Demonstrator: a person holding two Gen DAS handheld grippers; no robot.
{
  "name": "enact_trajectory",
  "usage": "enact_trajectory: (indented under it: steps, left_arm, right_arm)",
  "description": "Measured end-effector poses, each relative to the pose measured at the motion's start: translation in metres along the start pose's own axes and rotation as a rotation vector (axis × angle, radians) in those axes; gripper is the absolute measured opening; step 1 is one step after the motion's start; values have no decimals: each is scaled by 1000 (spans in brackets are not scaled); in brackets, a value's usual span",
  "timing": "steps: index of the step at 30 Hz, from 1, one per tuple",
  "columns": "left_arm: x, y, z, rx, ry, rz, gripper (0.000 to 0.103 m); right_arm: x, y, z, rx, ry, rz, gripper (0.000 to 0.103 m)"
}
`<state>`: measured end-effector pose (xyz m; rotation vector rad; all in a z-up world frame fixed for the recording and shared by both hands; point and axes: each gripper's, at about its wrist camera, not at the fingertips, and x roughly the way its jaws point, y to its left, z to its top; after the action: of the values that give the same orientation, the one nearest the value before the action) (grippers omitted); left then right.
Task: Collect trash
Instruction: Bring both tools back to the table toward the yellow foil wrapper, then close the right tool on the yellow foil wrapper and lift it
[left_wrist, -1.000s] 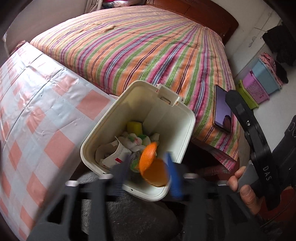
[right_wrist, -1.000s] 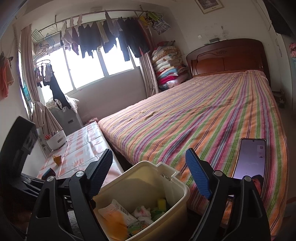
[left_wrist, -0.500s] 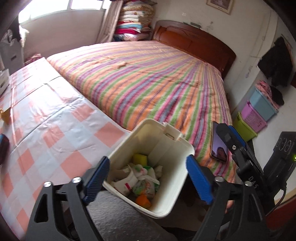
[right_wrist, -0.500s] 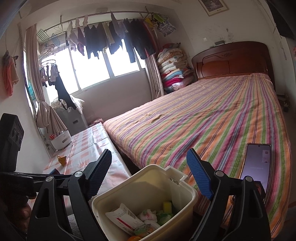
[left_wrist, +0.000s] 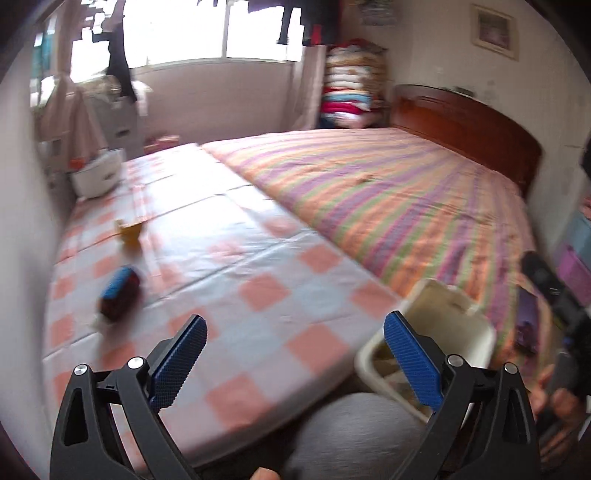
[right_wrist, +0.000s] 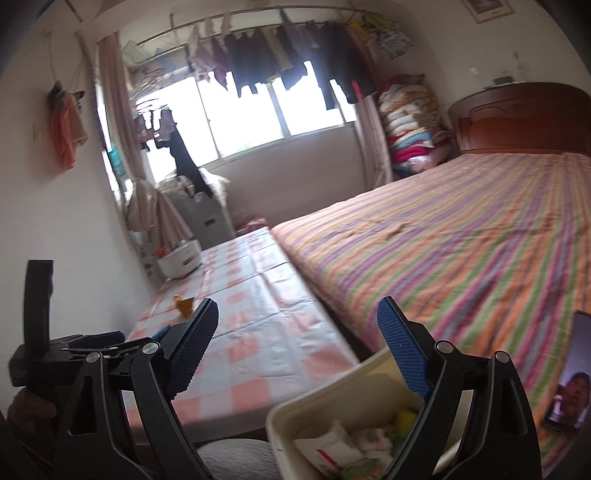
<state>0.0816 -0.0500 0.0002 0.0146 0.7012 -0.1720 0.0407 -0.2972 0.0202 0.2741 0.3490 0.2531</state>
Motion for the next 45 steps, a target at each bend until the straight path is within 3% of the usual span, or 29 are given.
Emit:
enact_trajectory:
  steps: [5,7,10,12,16,19,22,26,31,36,40,45]
  left_arm:
    - [-5,67,-7,-69,-46,174,94]
    - [0,97,-10,-108,-19,220,94]
    - [3,132,-13,-141,-11,229,94]
    - [6,152,-14,-164,-8,216,94]
    - [19,186,-11,-206,22,97,94]
    - [30,198,-5,-210,38,-1,94]
    - [40,208,0,-213,32,-36,94]
    - [54,223,0,-202,20,10,94]
    - [62,249,-12,-289,27,2,94]
    - [57,264,-17,-317,2,44,94]
    - [60,276,-20,-356,12,59,94]
    - [61,283,-22,-387,16,40,94]
  right_arm:
    - [32,47,11,-78,58,108,90]
    - [48,63,15,-103,90,158,91]
    - [80,89,19,-150,160,223,92]
    - [97,109,21,-183,200,277,92]
    - [141,151,36,-257,250,363,92]
    - [177,175,46,-312,278,402,92]
    - [212,197,46,-381,316,433,92]
    - [259,214,40,-407,377,475,92]
    - [306,238,29,-476,444,515,92]
    - [363,264,15,-544,554,564,92]
    - [415,285,-6,-635,650,568,92]
    - [455,315,-16,-760,687,558,91]
